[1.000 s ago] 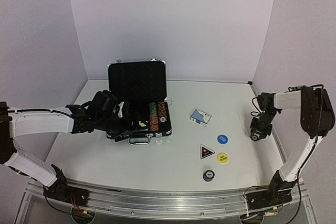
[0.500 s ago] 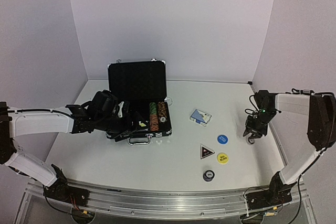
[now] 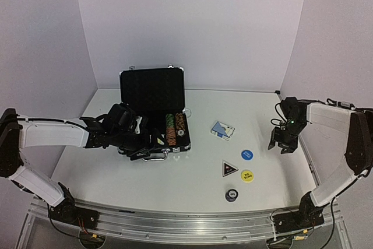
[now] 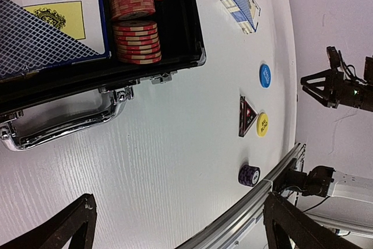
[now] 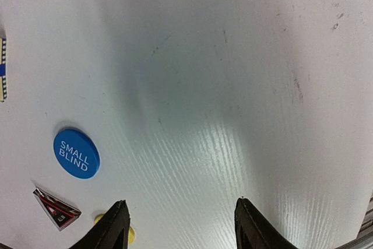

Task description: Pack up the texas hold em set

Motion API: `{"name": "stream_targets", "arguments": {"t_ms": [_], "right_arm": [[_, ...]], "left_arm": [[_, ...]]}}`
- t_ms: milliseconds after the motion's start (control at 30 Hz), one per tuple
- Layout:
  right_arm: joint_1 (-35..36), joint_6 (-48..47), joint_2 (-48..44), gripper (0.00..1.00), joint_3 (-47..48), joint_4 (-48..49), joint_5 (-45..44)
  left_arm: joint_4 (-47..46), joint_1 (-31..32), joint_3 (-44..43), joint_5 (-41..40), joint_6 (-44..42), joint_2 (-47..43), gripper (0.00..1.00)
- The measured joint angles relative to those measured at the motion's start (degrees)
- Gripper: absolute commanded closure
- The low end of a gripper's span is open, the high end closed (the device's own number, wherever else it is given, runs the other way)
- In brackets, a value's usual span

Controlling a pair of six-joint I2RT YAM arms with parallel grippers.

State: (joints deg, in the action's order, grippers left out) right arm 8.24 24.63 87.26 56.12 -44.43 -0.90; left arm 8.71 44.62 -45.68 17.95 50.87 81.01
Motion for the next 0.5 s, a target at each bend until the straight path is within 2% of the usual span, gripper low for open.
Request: {"name": "stream_targets", "arguments": {"t_ms": [333,500], "right_arm": [[-1.3,0.2,0.0,0.10,1.2,-0.1,-2.1],[-1.0,-0.8,-2.1,0.04,-0.7,0.5,0.1]], "left_arm": [[0.0,0.0,-0.1,-1.1,-0.4,0.0,0.00],[0.7,0.0,-0.5,-1.7,-1.4,0.1,0.00]]}}
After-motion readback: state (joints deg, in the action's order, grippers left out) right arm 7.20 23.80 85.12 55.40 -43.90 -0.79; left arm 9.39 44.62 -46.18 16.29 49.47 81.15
